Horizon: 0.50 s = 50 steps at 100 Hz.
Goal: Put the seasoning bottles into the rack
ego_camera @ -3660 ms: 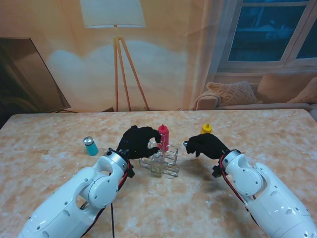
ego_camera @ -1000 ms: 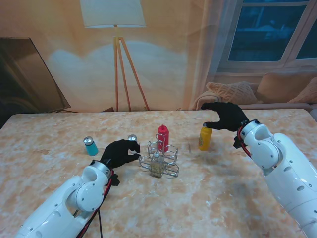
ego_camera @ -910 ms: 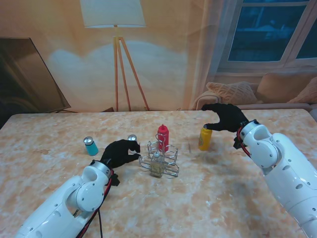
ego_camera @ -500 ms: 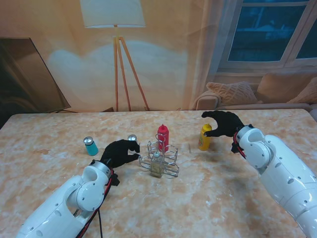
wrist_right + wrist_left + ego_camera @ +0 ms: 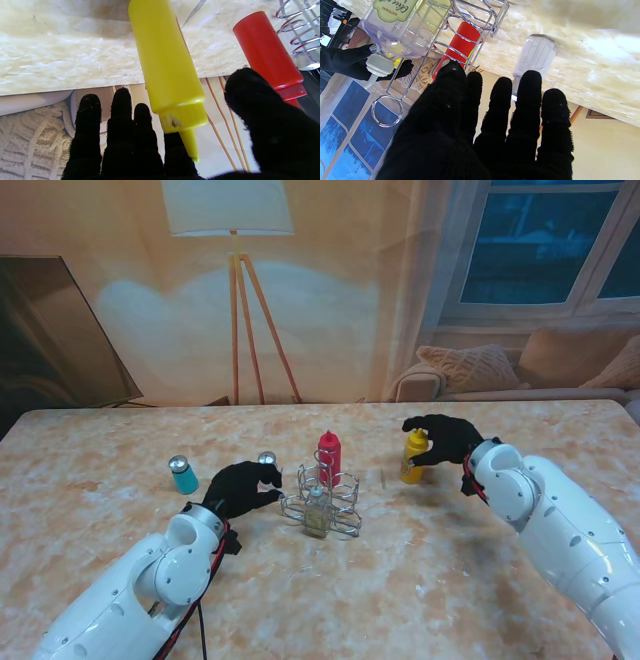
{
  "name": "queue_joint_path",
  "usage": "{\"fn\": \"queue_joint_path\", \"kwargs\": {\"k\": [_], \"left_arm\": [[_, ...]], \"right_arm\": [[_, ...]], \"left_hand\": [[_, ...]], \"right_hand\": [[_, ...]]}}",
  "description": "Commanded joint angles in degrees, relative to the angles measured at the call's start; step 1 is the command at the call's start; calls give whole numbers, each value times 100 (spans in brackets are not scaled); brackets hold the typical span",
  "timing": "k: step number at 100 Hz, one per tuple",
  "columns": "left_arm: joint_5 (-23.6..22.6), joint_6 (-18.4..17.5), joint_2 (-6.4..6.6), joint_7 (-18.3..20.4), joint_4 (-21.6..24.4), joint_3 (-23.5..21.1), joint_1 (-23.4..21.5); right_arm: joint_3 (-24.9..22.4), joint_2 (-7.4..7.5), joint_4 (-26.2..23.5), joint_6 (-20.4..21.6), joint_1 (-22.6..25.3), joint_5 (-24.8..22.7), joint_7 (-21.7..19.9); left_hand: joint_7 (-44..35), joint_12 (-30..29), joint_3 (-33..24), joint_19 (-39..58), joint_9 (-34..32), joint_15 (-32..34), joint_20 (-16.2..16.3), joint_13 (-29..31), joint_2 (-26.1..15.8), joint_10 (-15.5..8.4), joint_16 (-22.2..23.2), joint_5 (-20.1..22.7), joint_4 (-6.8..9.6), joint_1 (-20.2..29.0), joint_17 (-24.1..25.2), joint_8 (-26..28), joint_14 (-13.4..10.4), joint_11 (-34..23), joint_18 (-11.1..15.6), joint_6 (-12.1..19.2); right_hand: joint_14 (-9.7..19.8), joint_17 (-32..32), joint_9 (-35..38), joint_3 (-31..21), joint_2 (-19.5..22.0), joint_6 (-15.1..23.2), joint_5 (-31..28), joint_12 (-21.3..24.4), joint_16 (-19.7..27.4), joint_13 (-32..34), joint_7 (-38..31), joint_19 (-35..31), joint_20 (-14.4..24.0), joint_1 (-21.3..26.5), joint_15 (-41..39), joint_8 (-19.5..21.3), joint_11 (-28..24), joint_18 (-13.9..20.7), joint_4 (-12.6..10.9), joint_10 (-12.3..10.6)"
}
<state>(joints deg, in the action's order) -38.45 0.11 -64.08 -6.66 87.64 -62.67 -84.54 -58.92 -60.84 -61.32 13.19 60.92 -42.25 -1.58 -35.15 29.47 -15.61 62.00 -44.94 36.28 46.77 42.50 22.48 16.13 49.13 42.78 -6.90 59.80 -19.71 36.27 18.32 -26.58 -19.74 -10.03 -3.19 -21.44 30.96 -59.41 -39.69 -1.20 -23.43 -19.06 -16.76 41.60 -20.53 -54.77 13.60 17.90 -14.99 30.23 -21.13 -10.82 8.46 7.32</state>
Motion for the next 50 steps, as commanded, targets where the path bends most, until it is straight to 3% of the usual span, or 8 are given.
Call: {"fn": "queue_joint_path", "kwargs": {"k": [1,32,50], "left_arm": [[-12,21,-11,73,4,-2,-1],[-25,14,-9,70,11,-15,-13],[-35,4,-7,65,6,-19,-13]], "right_arm": [[76,-65,79,-28,-3,-6,-72],[268,-104,250,-76,-96,-20,139],[329,-134,289,-159,-116,20,214]], "left_hand": [[-79,30,-130,-51,-39,-83,56,28,99,-45,5,26,-9,-1,64,-24,16,-31,-5,29],[-84,30,-197,-65,-38,-83,38,29,118,-45,3,21,-26,-29,47,-29,6,-34,-5,27],[-93,31,-224,-69,-45,-81,27,37,142,-53,3,22,-35,-46,42,-25,-1,-38,-7,35]], "right_hand": [[226,-160,148,-176,-211,137,-74,-255,-131,197,-84,-184,107,98,-74,71,-69,136,129,-262],[627,-640,662,-338,-259,807,-438,-590,-524,776,-1083,-345,523,487,-510,457,-493,361,152,-663],[733,-781,912,-140,94,1240,-621,-760,-776,973,-1579,-401,753,707,-802,605,-670,355,124,-857]]}}
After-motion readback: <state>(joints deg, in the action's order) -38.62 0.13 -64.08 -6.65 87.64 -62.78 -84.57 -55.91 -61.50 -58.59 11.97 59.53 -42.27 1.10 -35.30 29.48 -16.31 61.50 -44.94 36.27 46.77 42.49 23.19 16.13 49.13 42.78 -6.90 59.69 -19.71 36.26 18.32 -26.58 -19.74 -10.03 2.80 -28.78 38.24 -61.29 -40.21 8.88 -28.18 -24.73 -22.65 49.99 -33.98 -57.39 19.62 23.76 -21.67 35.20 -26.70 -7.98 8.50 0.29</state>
